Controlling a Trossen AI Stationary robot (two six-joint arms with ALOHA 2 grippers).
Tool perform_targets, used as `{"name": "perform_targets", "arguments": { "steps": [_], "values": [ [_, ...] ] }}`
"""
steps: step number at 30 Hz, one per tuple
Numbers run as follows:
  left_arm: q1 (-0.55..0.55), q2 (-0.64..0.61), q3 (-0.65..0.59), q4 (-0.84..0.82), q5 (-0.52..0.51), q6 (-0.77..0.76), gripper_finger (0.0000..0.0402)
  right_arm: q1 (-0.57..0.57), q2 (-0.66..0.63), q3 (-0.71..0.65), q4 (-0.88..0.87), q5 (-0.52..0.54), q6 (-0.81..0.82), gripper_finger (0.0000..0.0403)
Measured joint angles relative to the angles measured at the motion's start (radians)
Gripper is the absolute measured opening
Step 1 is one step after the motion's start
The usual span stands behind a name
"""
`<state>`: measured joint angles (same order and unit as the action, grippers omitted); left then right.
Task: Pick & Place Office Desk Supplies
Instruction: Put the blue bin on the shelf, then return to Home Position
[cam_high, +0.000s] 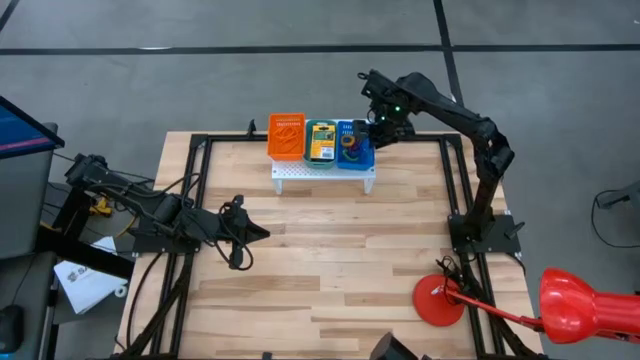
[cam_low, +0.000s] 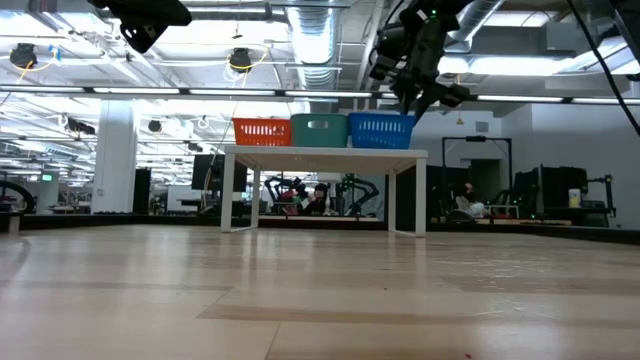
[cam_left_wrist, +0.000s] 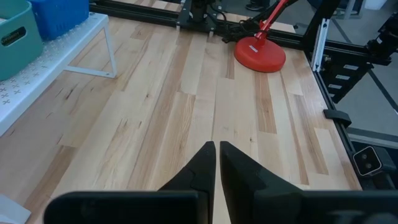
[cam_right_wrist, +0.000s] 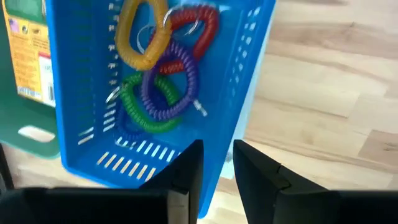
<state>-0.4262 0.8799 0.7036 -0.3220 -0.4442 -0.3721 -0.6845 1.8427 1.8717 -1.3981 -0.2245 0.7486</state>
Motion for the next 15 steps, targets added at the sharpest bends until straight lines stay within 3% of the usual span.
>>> {"name": "perform_targets", "arguments": {
  "steps": [9, 15],
  "values": [
    [0.0, 0.0, 0.0, 0.0, 0.0, 0.0, 0.0017, -0.032, -0.028, 0.11, -0.014, 0.118, -0.04, 0.0085],
    [0.0, 0.0, 0.0, -0.048, 0.0, 0.031, 0.0017, 0.002, -0.133, 0.162, -0.019, 0.238, -0.145, 0.0085]
  ]
}}
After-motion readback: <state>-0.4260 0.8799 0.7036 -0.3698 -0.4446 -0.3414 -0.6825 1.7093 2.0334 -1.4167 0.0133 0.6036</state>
